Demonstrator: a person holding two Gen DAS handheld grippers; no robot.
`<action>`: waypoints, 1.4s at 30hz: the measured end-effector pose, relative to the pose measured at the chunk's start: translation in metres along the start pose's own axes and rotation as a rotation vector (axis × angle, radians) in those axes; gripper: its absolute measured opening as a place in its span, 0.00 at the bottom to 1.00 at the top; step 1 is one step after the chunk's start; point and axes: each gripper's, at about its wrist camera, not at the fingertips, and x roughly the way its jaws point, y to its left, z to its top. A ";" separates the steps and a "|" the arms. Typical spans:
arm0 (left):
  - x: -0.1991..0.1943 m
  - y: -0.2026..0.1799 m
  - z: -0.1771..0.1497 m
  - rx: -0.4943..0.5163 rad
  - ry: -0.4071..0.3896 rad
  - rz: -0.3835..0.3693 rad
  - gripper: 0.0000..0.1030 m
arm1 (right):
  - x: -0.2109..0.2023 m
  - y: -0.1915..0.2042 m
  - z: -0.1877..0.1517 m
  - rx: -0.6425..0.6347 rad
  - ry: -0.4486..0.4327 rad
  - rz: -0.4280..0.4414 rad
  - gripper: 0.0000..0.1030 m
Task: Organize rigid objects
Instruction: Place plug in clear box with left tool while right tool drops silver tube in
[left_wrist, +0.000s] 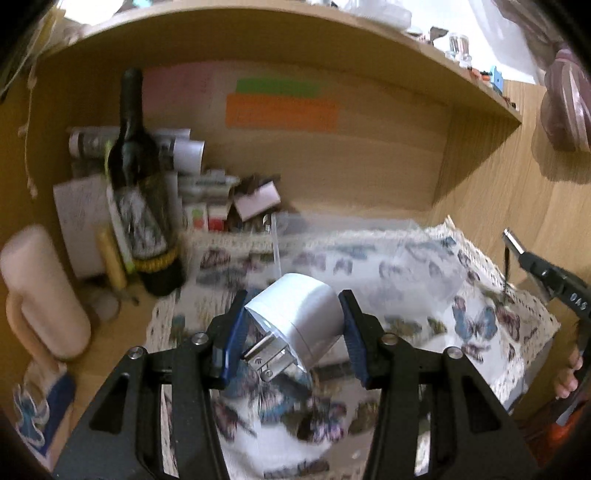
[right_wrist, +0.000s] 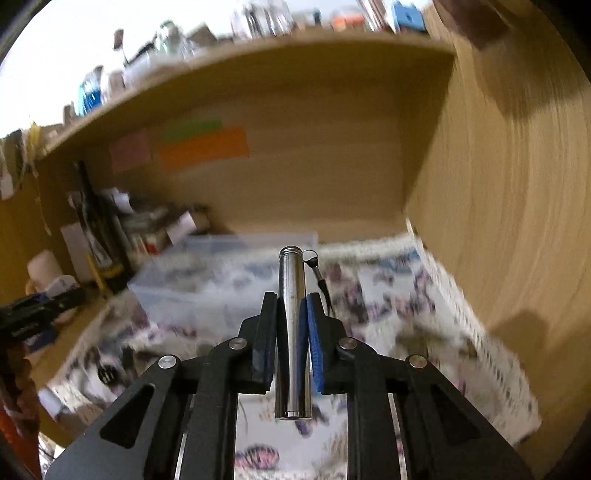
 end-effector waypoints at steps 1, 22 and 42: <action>0.002 -0.001 0.007 0.001 -0.007 -0.003 0.46 | 0.001 0.001 0.007 -0.009 -0.015 0.004 0.14; 0.126 -0.024 0.076 0.051 0.190 -0.060 0.46 | 0.124 0.038 0.044 -0.146 0.149 0.142 0.14; 0.202 -0.060 0.054 0.150 0.381 -0.072 0.47 | 0.197 0.036 0.003 -0.188 0.390 0.140 0.14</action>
